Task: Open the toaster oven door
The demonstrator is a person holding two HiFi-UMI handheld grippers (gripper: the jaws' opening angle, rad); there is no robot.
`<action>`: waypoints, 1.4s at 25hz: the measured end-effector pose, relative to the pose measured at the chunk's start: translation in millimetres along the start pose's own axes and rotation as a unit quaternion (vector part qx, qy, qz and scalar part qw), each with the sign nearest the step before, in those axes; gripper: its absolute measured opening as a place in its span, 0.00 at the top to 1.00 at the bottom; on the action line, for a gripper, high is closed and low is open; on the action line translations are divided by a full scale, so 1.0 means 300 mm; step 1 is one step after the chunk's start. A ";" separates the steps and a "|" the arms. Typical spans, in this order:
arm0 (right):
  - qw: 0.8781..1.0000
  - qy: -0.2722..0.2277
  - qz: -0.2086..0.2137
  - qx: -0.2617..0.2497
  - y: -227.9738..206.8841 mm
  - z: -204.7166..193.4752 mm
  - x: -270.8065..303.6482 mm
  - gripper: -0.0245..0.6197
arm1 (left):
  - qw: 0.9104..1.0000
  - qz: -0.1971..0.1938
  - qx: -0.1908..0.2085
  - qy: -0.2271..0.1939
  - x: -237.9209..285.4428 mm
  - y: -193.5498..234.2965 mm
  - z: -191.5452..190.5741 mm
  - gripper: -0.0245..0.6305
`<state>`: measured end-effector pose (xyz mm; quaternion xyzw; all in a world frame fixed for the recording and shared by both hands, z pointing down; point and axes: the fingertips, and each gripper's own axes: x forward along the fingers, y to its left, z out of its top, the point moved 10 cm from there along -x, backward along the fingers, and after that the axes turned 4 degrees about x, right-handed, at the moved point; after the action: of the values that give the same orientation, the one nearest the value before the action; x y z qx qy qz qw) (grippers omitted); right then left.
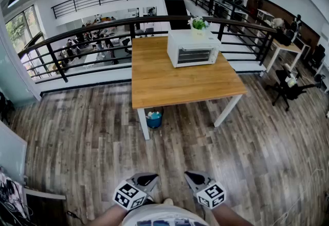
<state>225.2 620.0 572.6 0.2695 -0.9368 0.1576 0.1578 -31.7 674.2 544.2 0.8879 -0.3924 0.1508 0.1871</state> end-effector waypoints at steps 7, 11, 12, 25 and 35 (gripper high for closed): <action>0.999 -0.030 -0.008 0.005 -0.084 -0.014 0.006 0.96 | 1.000 -0.013 0.012 0.011 0.112 0.007 0.026 0.96; 0.999 -0.031 -0.010 0.014 -0.120 -0.030 0.002 0.96 | 0.999 -0.019 0.023 0.010 0.148 0.004 0.068 0.96; 0.999 -0.031 -0.012 0.011 -0.131 -0.025 0.006 0.96 | 0.999 -0.017 0.026 0.008 0.157 0.010 0.080 0.96; 0.997 -0.018 -0.063 0.043 -0.355 0.115 0.261 0.89 | 0.999 -0.040 0.027 -0.006 0.351 0.381 0.238 0.96; 0.985 -0.016 -0.160 0.064 -0.566 0.514 0.677 0.84 | 0.991 -0.120 0.062 -0.015 0.441 0.958 0.524 0.96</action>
<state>123.6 332.2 546.7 0.4276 -0.8722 0.1854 0.1486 -143.7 340.0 521.5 0.9406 -0.2754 0.1381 0.1430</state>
